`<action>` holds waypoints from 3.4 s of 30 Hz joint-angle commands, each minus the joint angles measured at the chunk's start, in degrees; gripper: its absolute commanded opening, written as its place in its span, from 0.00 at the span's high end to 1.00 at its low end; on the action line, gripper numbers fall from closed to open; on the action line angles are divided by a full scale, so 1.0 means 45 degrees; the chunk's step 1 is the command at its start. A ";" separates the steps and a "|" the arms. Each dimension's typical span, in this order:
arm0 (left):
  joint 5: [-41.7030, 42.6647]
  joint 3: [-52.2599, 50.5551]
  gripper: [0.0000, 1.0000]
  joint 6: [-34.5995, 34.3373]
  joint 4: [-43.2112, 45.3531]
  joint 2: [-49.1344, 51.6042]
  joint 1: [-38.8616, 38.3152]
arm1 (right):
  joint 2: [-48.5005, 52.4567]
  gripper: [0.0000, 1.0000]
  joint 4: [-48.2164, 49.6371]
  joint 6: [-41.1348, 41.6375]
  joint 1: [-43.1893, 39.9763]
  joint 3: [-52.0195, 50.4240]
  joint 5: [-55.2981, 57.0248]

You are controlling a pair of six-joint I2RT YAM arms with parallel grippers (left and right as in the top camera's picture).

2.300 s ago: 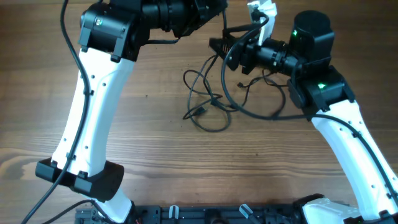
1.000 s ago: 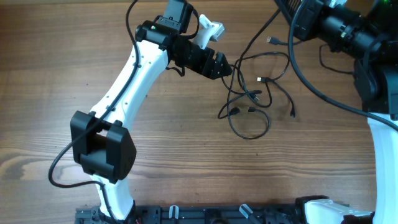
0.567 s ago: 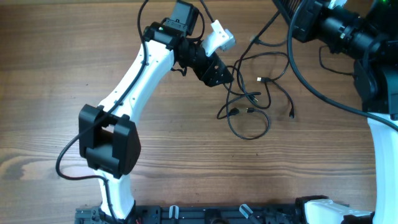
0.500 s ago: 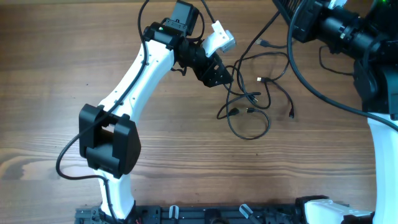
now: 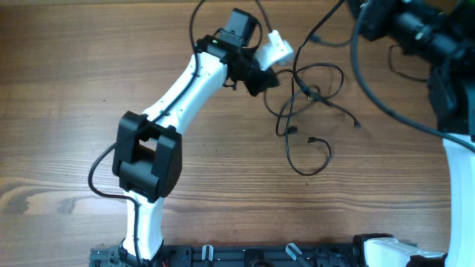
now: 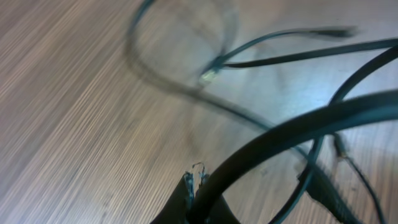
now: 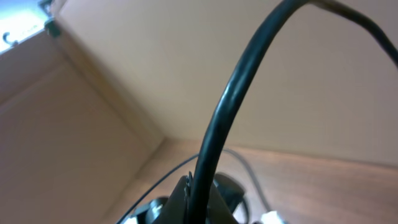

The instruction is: Untangle cables

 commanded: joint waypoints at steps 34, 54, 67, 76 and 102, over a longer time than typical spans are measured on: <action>-0.5187 -0.0068 0.96 -0.6324 -0.3716 -0.0005 0.1846 | 0.6523 0.21 -0.2579 -0.1049 -0.7966 0.0588 0.4498; -0.3191 0.2093 0.96 -0.9787 -0.4143 -0.6271 0.1855 | 0.4877 0.00 -0.5416 -0.5236 -0.4585 0.0588 -0.3181; -0.5158 0.2089 0.96 -1.4615 -0.2526 -0.6960 0.3808 | 0.4915 0.00 -0.6965 -0.7082 0.1375 0.0180 -0.0767; -0.5153 0.2089 0.96 -1.4620 -0.2613 -0.6960 0.4425 | 0.4949 0.10 -0.4585 -0.4813 0.4779 -0.2545 0.2380; -0.5265 0.2089 0.96 -1.4547 -0.3050 -0.6960 0.4425 | 0.6892 0.95 0.5561 0.0461 0.7179 -0.6081 0.3473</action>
